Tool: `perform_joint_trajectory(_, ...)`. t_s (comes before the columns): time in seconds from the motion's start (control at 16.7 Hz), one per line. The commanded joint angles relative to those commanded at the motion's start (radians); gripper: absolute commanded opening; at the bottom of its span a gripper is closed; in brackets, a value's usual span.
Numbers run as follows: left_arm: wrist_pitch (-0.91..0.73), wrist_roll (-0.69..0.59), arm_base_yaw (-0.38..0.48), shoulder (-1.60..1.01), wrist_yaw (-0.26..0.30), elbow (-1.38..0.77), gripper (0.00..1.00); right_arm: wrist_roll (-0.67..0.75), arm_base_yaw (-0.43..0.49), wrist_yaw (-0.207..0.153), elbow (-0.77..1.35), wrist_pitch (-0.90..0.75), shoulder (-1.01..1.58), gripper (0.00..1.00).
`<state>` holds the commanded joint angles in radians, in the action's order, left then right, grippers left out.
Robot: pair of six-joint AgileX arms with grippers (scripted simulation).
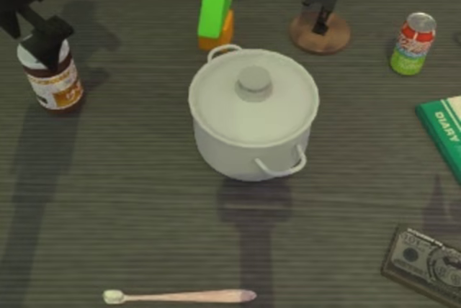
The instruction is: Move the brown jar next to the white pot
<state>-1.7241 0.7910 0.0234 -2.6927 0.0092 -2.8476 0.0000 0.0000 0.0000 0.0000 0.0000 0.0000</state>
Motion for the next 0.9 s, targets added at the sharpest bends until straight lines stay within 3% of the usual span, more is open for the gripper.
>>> perform_joint_trajectory(0.42,0.033,0.001,-0.003,0.012,0.0,0.042,1.0,0.0,0.0,0.0,0.0,0.0,0.0,1.0)
perform_joint_trajectory(0.9,0.301,0.0,-0.001,0.132,-0.002,0.439,1.0,0.0,0.0,0.0,0.0,0.0,0.0,1.0)
